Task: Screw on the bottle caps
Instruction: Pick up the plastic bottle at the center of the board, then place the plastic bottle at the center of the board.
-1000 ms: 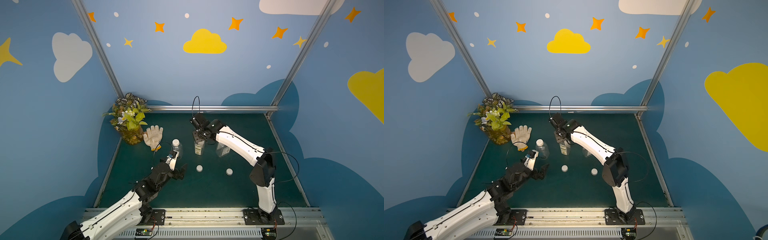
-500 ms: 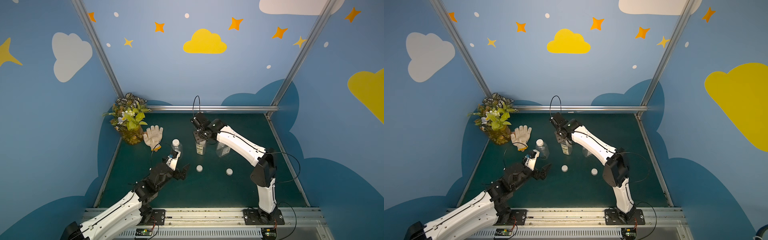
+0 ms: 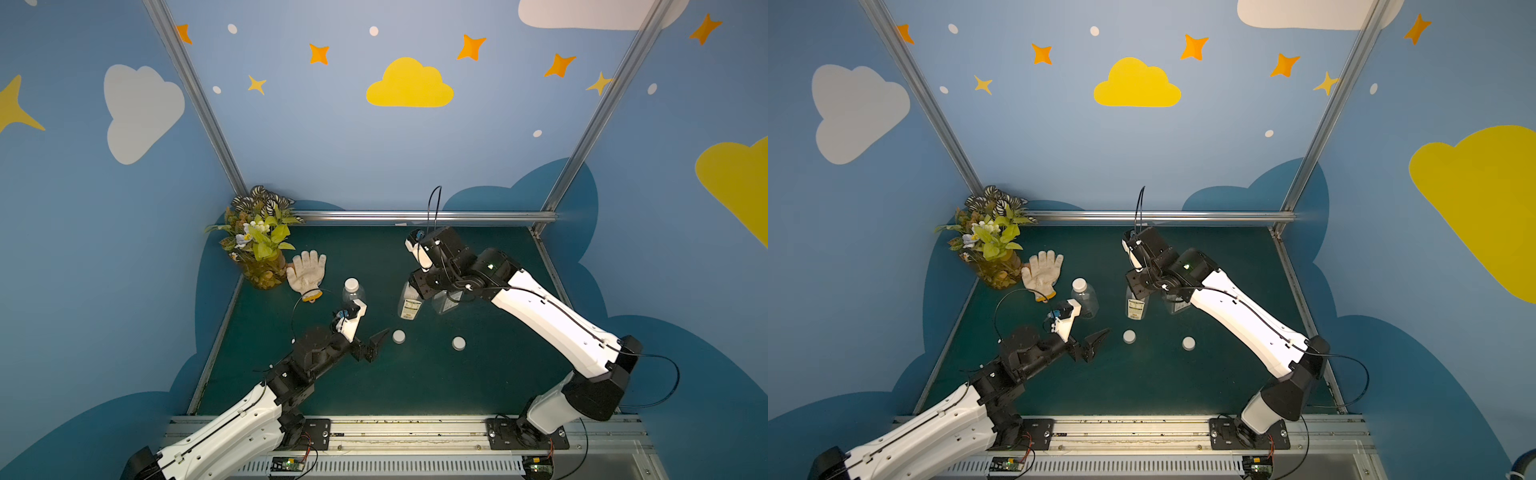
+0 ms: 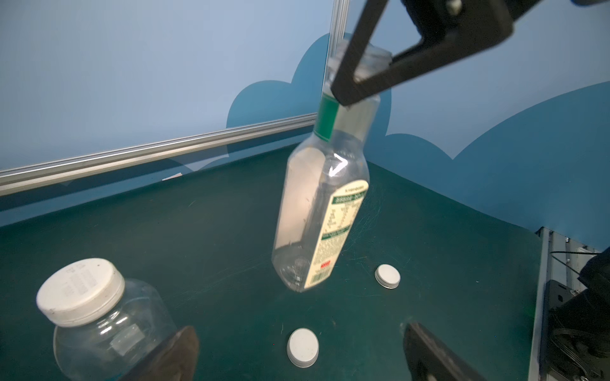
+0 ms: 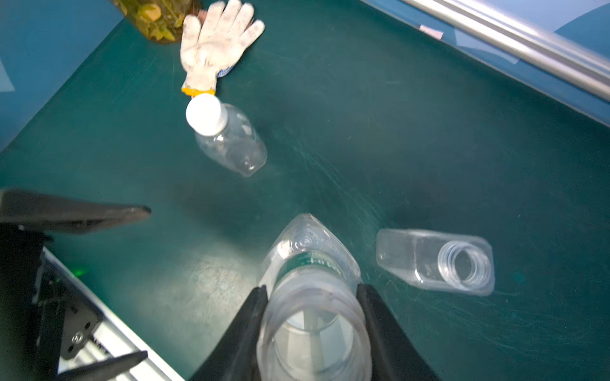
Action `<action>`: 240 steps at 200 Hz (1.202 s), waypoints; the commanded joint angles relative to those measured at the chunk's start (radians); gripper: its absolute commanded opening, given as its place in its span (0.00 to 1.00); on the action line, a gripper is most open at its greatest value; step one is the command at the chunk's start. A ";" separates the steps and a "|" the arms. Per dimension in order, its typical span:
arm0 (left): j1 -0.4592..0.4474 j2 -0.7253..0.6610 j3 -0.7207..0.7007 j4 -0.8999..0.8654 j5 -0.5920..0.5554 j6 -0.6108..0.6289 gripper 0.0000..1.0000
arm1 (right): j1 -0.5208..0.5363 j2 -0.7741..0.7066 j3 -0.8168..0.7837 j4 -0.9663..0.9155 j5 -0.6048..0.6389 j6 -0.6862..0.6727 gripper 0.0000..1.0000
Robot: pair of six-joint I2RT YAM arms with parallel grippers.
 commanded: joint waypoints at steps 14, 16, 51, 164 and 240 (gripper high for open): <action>0.004 -0.009 0.012 0.002 -0.008 0.020 1.00 | 0.062 -0.080 -0.156 0.111 0.005 -0.005 0.19; 0.004 -0.008 0.011 0.003 -0.009 0.021 1.00 | 0.065 -0.083 -0.163 0.118 0.007 -0.006 0.19; 0.005 -0.004 0.014 -0.024 -0.057 0.015 1.00 | 0.121 -0.111 -0.217 0.147 0.028 0.035 0.20; 0.003 -0.049 -0.002 -0.047 -0.132 0.004 1.00 | 0.214 0.029 -0.124 0.185 0.148 0.045 0.21; 0.005 -0.093 -0.021 -0.054 -0.182 0.006 1.00 | 0.240 0.045 -0.140 0.110 0.064 0.123 0.23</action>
